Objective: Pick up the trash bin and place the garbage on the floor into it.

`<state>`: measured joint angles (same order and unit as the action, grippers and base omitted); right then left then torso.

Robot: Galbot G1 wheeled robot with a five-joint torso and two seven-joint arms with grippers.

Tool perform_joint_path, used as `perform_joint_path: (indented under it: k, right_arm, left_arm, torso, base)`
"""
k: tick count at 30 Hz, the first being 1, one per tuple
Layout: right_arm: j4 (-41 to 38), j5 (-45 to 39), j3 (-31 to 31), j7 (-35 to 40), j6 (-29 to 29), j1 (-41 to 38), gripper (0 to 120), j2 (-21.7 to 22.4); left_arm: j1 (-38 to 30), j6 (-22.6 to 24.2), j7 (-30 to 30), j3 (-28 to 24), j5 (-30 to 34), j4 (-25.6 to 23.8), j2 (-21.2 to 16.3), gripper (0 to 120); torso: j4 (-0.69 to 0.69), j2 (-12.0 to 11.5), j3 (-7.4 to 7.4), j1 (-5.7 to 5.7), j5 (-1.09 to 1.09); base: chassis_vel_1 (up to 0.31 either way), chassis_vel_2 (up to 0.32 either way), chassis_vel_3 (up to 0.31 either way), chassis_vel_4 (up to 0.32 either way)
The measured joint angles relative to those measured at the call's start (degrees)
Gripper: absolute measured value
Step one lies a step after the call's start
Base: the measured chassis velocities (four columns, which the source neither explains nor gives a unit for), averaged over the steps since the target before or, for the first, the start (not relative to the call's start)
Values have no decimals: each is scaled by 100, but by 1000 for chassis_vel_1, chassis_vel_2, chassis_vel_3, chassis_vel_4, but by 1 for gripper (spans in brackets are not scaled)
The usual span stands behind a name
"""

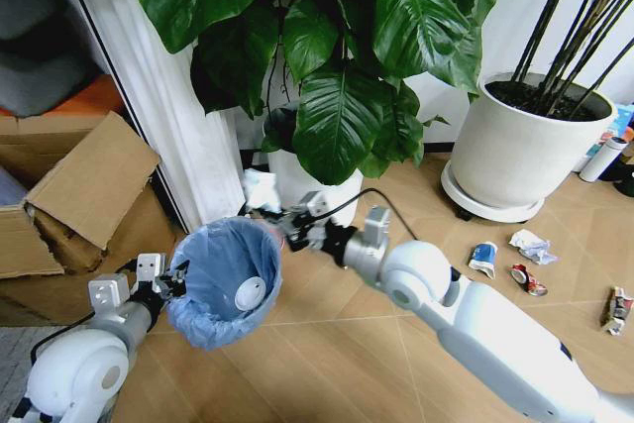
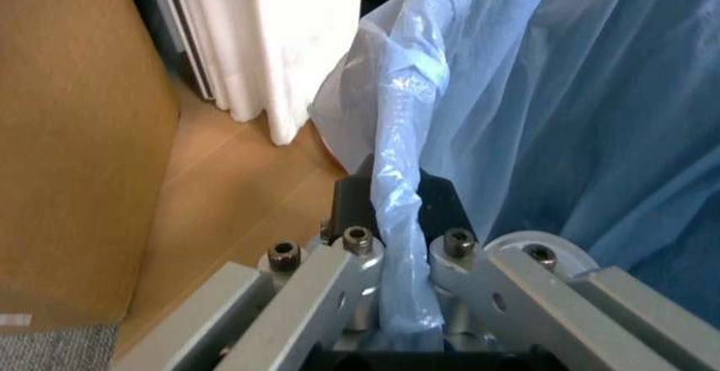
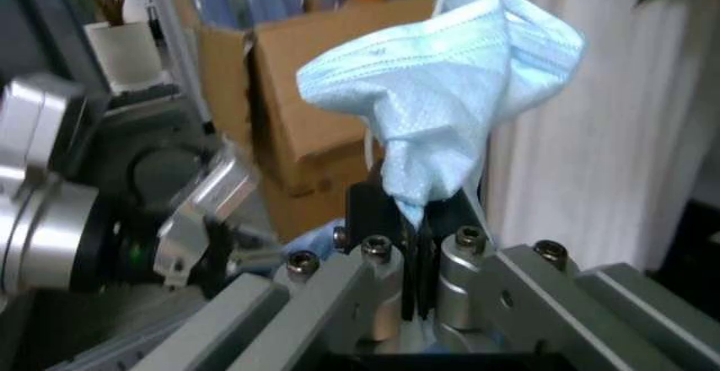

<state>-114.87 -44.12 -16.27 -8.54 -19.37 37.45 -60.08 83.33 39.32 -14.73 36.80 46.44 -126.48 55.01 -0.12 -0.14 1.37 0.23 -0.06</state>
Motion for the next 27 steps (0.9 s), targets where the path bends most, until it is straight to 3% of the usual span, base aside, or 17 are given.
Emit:
perform_joint_path:
  k: [8,10,16,18,27]
  right_arm:
    - [667,321,-488,41,55,-158,0,-594]
    - [738,347,-532,67,53,-169,5,-706]
    - [938,383,-671,107,49,-237,25,-970]
    - [1035,387,-724,125,49,-276,36,-1035]
    - [1093,374,-774,150,47,-252,68,-996]
  left_arm:
    - [-120,78,-72,-28,270,24,-297,0]
    - [-120,86,-75,-18,286,30,-317,0]
    - [-133,106,-101,10,307,75,-339,0]
    - [-139,129,-144,16,321,90,-355,0]
    - [-173,133,-139,20,341,122,-357,0]
  torso:
    - [0,-1,0,0,0]
    - [0,-1,1,0,1]
    - [0,-1,0,0,0]
    - [0,-1,0,0,0]
    - [-1,-1,0,0,0]
  base:
    - [0,0,0,0]
    - [0,0,0,0]
    - [0,0,0,0]
    - [0,0,0,0]
    - [0,0,0,0]
